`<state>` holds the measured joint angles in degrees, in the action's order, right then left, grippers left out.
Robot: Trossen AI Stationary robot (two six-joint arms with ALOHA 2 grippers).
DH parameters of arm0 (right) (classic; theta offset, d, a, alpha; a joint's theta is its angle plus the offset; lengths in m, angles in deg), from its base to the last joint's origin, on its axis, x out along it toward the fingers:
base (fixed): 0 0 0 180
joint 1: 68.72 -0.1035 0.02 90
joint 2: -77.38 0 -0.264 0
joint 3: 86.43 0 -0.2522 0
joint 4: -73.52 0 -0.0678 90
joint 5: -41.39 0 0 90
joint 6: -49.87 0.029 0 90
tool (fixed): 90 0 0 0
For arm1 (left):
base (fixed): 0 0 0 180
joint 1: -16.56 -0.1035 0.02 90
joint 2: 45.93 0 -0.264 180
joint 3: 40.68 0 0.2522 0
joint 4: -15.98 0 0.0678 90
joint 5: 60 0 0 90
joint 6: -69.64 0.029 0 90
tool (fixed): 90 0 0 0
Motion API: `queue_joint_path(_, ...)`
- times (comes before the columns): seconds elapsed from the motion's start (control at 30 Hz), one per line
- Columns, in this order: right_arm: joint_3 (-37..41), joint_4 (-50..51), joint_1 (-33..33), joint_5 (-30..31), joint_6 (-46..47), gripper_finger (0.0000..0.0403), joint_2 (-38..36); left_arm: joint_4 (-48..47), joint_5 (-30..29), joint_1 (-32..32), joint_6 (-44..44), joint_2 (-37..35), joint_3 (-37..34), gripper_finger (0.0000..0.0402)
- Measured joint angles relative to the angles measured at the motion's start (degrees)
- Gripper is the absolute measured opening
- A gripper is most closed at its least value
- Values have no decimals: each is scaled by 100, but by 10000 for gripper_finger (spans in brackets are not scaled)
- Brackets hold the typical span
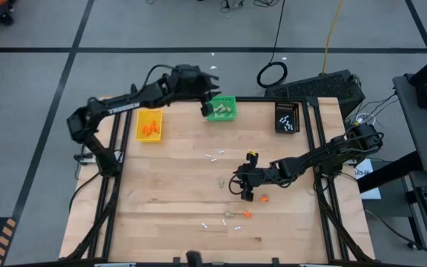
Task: Sort Halloween decoration
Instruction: Put the gray skull toy into the green bin
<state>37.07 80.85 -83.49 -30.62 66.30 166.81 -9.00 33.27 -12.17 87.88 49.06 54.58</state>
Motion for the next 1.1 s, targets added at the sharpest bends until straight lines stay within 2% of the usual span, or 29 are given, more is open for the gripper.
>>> queue_joint_path(0.2, 2, 121, -175, -4, 89, 137, 0, -646, 497, -390, 190, 945, 396, 80)
queue_joint_path(0.5, 0, 218, -330, -7, 71, 137, 0, -571, 640, -608, 713, 1893, 399, 80)
queue_joint_path(0.93, 0, 264, -332, -7, 47, 137, 0, -451, 567, -613, 610, 2283, 402, 81)
queue_joint_path(1.0, 0, 275, -332, -7, 47, 137, 0, -464, 563, -613, 612, 2283, 399, 91)
queue_joint_path(1.1, 2, 315, -332, -7, 47, 137, 0, -427, 557, -590, 614, 2281, 401, 127)
